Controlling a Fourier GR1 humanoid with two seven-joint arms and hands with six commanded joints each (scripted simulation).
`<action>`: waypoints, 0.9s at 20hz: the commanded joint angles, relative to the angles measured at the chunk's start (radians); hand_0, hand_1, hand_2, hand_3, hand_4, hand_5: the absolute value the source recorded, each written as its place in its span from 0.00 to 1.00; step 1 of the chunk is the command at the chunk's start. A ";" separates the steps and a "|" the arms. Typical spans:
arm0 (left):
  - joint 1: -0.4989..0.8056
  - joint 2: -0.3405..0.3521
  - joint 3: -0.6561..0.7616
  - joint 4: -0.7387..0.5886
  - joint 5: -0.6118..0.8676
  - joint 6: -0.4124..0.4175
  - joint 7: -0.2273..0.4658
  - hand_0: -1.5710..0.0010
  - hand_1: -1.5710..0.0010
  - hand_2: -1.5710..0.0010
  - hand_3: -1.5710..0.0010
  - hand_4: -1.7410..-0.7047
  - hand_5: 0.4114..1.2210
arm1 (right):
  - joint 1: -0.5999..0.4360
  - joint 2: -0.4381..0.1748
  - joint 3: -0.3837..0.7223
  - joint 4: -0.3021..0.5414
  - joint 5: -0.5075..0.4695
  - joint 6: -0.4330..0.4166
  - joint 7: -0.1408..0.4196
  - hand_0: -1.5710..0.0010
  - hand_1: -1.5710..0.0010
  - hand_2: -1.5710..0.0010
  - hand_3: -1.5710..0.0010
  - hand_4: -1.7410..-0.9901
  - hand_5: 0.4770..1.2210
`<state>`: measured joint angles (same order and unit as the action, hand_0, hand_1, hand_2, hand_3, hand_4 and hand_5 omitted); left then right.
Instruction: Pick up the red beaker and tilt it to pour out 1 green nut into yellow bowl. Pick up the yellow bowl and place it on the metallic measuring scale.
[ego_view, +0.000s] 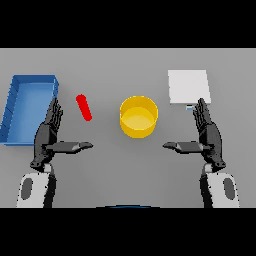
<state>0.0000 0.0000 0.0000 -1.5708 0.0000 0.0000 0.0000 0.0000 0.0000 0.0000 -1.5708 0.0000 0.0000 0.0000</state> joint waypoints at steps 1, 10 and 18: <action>0.005 -0.001 -0.002 -0.003 0.000 0.000 -0.003 1.00 1.00 1.00 1.00 0.58 0.31 | -0.001 -0.001 -0.001 0.000 -0.001 -0.001 0.000 1.00 1.00 1.00 1.00 0.89 0.14; 0.196 0.050 -0.137 -0.230 -0.140 -0.023 -0.031 1.00 1.00 1.00 1.00 0.58 0.31 | 0.073 -0.076 0.111 -0.097 0.260 -0.068 -0.106 1.00 1.00 1.00 1.00 0.90 0.13; 0.107 0.061 -0.132 -0.152 -0.156 -0.031 0.081 1.00 1.00 1.00 1.00 0.58 0.29 | 0.072 -0.083 0.108 -0.109 0.208 -0.014 -0.094 1.00 1.00 1.00 1.00 0.75 0.20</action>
<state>0.1066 0.0605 -0.1316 -1.7232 -0.1560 -0.0310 0.0855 0.0719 -0.0829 0.1082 -1.6793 0.2078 -0.0140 -0.0901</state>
